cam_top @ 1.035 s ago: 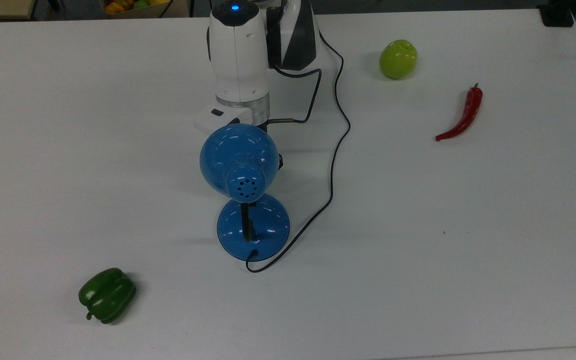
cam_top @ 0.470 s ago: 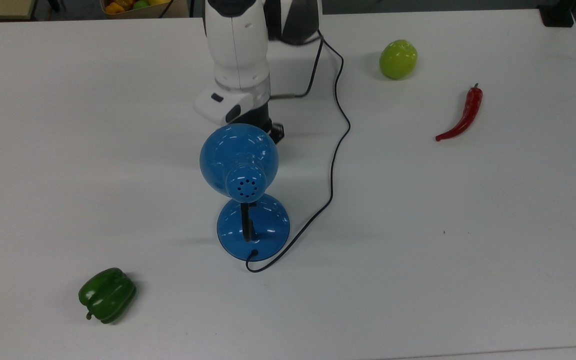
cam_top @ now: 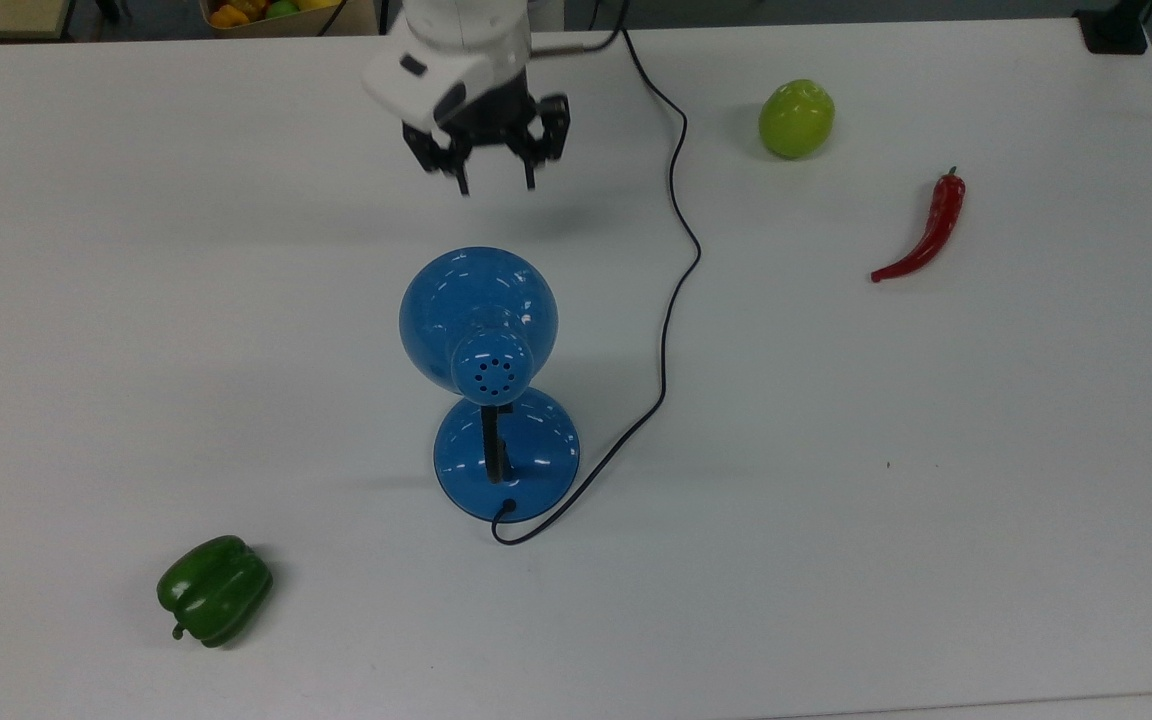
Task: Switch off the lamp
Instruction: 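Lift the gripper up and away from the lamp base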
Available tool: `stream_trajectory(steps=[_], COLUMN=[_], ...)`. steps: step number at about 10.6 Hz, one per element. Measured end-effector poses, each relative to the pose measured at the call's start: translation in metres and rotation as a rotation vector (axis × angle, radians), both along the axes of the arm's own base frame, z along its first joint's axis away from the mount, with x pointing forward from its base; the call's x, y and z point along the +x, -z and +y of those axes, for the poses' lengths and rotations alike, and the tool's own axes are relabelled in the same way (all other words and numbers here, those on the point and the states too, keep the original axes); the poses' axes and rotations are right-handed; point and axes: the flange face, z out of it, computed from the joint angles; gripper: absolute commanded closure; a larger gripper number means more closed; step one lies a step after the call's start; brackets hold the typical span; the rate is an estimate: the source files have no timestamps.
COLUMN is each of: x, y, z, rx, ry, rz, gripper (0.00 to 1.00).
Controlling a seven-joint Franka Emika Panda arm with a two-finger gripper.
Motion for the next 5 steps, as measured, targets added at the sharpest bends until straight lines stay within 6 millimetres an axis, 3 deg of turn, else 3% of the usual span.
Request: stream_trajectory(steps=[2, 5], x=[-0.02, -0.038], y=[-0.051, -0.118], z=[-0.01, -0.005], rx=[-0.001, -0.006], ry=[0.021, 0.099], rz=[0.06, 0.092], gripper=[0.0, 0.0])
